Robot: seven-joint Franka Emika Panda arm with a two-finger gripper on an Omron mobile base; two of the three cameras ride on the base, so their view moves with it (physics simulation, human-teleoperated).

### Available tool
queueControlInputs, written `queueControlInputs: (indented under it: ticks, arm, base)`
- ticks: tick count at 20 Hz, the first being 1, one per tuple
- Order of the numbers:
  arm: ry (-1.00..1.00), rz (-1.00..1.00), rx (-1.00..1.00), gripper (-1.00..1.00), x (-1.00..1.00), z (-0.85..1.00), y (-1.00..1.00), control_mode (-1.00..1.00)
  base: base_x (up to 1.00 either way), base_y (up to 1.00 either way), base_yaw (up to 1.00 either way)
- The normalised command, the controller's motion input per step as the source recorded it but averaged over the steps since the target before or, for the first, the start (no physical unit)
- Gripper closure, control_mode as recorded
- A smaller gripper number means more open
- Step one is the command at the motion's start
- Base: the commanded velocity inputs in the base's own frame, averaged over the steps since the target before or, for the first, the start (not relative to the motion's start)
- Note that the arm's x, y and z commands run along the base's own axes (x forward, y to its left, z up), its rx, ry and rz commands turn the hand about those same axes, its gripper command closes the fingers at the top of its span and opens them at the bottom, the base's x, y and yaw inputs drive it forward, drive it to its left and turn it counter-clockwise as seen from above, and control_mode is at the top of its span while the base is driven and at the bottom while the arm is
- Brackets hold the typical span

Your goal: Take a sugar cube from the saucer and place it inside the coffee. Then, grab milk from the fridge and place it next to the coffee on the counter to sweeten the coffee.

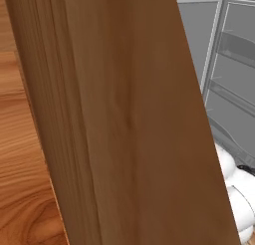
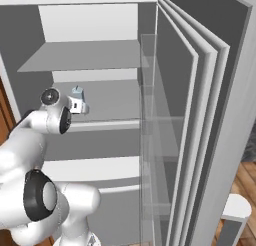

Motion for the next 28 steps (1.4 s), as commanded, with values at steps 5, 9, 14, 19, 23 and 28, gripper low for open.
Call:
queueControlInputs:
  ticks: [5, 9, 14, 19, 23, 28]
  arm:
    - [0.01, 0.0, 0.0, -1.0, 0.32, 0.0, 0.05, -1.0]
    - [0.0, 0.0, 0.0, -1.0, 0.21, 0.0, 0.08, -1.0]
    - [0.0, 0.0, 0.0, -1.0, 0.25, 0.0, 0.06, -1.0]
    - [0.0, 0.0, 0.0, -1.0, 0.26, 0.0, 0.0, -1.0]
    - [0.0, 0.0, 0.0, -1.0, 0.29, 0.0, 0.02, -1.0]
    - [0.0, 0.0, 0.0, -1.0, 0.26, 0.0, 0.14, -1.0]
  base:
    - [0.0, 0.0, 0.0]
    - [0.0, 0.0, 0.0]
    - [0.0, 0.0, 0.0]
    - [0.0, 0.0, 0.0]
    - [0.0, 0.0, 0.0]
    - [0.0, 0.0, 0.0]
